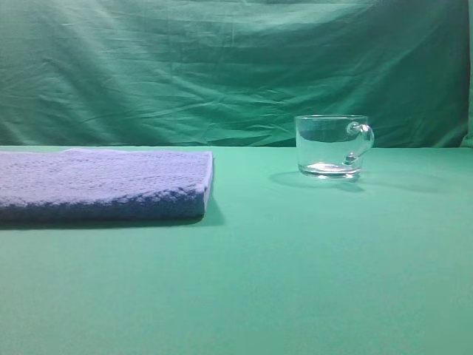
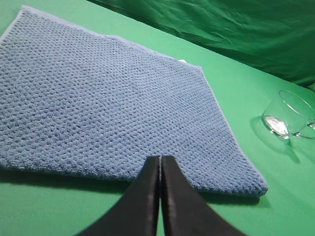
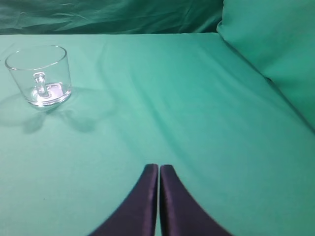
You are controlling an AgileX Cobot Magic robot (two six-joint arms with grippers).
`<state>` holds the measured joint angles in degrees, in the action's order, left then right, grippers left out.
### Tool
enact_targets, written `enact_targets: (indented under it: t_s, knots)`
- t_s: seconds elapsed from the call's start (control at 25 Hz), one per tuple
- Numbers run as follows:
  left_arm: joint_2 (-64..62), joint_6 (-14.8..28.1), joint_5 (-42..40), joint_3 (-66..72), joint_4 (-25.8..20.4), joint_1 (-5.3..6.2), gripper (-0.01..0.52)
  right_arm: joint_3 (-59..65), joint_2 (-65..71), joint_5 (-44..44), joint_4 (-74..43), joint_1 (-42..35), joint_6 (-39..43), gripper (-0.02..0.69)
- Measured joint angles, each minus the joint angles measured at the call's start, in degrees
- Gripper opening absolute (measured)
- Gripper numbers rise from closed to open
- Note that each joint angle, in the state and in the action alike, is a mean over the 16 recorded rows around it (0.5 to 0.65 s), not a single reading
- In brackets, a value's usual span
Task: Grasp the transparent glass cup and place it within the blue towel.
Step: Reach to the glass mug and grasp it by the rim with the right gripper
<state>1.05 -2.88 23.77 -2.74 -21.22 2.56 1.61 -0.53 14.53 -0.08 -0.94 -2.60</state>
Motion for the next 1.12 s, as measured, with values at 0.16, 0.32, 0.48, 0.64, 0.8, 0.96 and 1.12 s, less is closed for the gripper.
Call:
enact_targets:
  t_s: [0.16,0.32,0.48,0.64,0.8,0.96,1.12]
  knots:
    - [0.00,0.00,0.00,0.00,0.00,0.00,0.000,-0.11,0.00,-6.91,0.24,0.00,2.15,0.000]
    - [0.00,0.00,0.00,0.00,0.00,0.00,0.000,-1.43,0.81,-12.47,1.02,0.00,5.30,0.000]
    - [0.00,0.00,0.00,0.00,0.00,0.00,0.000,-3.89,4.02,-15.55,1.90,0.00,8.49,0.000]
    - [0.00,0.00,0.00,0.00,0.00,0.00,0.000,-7.59,10.13,-15.09,2.10,0.00,11.03,0.000]
    - [0.00,0.00,0.00,0.00,0.00,0.00,0.000,-13.31,18.86,-10.45,1.69,0.00,11.07,0.000]
    - [0.00,0.00,0.00,0.00,0.00,0.00,0.000,-20.00,29.02,-5.30,1.27,0.00,8.89,0.000]
    - [0.00,0.00,0.00,0.00,0.00,0.00,0.000,-27.28,38.53,0.30,1.17,0.13,6.13,0.000]
